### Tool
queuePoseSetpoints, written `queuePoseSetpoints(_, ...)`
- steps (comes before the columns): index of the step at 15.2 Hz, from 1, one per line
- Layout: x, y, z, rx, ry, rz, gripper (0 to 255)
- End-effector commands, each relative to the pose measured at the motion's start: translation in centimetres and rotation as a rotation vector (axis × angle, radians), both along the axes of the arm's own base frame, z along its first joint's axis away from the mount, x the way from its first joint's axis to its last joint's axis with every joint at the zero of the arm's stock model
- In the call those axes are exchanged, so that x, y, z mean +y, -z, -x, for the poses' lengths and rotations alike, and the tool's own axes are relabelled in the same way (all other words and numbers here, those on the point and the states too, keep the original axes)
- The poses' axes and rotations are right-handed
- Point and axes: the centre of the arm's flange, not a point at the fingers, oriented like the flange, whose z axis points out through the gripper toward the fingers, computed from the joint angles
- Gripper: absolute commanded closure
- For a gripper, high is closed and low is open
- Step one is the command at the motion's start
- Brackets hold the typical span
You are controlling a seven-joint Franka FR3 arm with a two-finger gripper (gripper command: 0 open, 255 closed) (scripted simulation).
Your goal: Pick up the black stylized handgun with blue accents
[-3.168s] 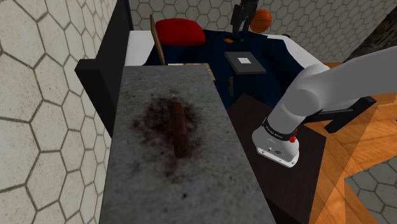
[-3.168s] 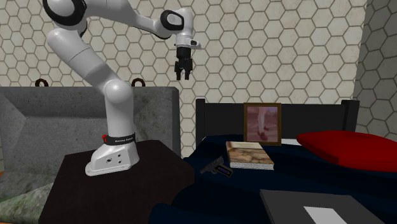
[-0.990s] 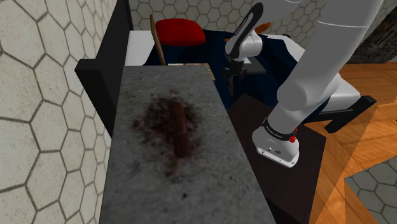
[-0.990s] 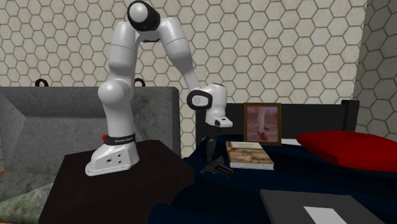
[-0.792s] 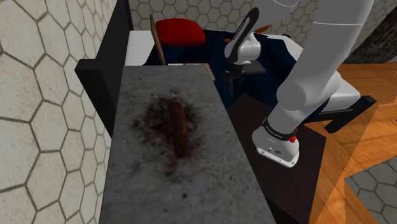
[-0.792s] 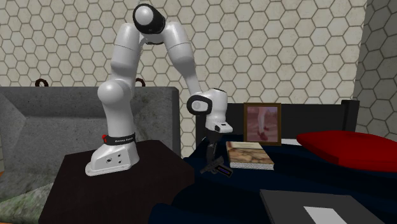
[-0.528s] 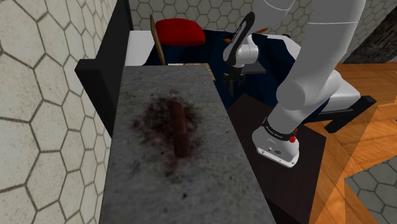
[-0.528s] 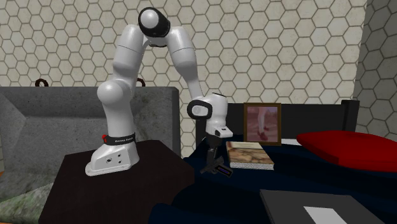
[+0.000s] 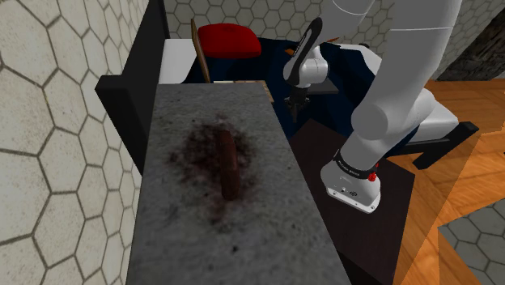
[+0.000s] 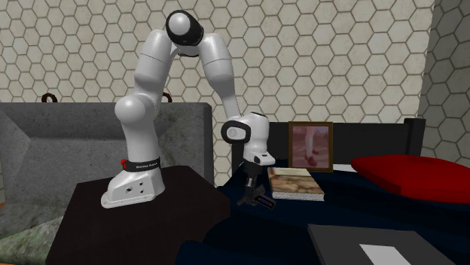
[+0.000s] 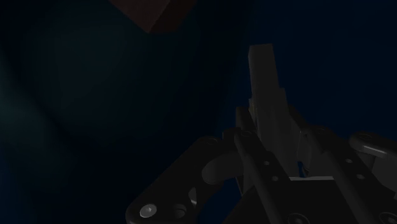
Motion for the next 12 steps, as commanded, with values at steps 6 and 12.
queuePoseSetpoints(6, 0.0, -1.0, 0.0, 0.000, 0.000, 0.000, 255)
queuePoseSetpoints(12, 0.0, -4.2, 0.0, 0.000, 0.000, 0.000, 255)
